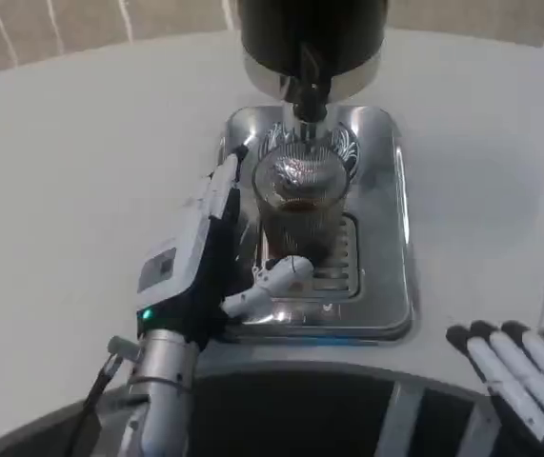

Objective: Grasp the cup under the faucet to collect the drink, then remove the cup.

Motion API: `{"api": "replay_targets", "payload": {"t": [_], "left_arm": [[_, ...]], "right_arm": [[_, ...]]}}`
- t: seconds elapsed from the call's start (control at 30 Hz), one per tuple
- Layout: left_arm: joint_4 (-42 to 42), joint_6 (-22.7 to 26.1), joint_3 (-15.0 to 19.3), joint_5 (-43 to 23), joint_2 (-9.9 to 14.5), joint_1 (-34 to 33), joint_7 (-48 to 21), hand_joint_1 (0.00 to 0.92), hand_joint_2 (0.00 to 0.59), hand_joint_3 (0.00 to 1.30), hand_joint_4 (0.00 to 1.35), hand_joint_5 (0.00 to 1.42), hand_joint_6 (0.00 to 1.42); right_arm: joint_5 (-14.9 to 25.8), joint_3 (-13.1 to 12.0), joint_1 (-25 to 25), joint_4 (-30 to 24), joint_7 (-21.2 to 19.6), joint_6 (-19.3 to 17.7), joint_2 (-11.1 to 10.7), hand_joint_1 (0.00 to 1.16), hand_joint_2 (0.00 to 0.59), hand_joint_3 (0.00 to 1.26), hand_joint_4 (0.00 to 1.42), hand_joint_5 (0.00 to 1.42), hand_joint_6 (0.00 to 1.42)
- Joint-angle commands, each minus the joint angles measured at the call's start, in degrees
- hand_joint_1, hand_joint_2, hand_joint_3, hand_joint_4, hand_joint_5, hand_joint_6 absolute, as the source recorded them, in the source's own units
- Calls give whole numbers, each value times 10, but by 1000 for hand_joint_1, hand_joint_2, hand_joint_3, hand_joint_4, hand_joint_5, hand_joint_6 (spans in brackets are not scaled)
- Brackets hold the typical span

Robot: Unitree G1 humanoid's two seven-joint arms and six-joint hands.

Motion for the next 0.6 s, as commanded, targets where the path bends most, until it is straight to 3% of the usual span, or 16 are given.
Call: {"api": "replay_targets", "payload": {"t": [0.03, 0.37, 0.6], "left_arm": [[29, -35, -6, -8, -8, -14, 15, 106, 36, 0, 0, 58, 124], [74, -47, -10, -4, -23, -40, 30, 362, 51, 0, 0, 127, 206], [98, -49, -8, -9, -37, -55, 50, 459, 63, 0, 0, 186, 291]], "right_arm": [[-12, 0, 12, -11, 2, 1, 22, 760, 359, 0, 0, 0, 0], [-17, 6, 23, -42, 29, 5, 51, 742, 343, 0, 0, 0, 0], [-14, 4, 27, -52, 46, 5, 57, 734, 328, 0, 0, 0, 0]]}}
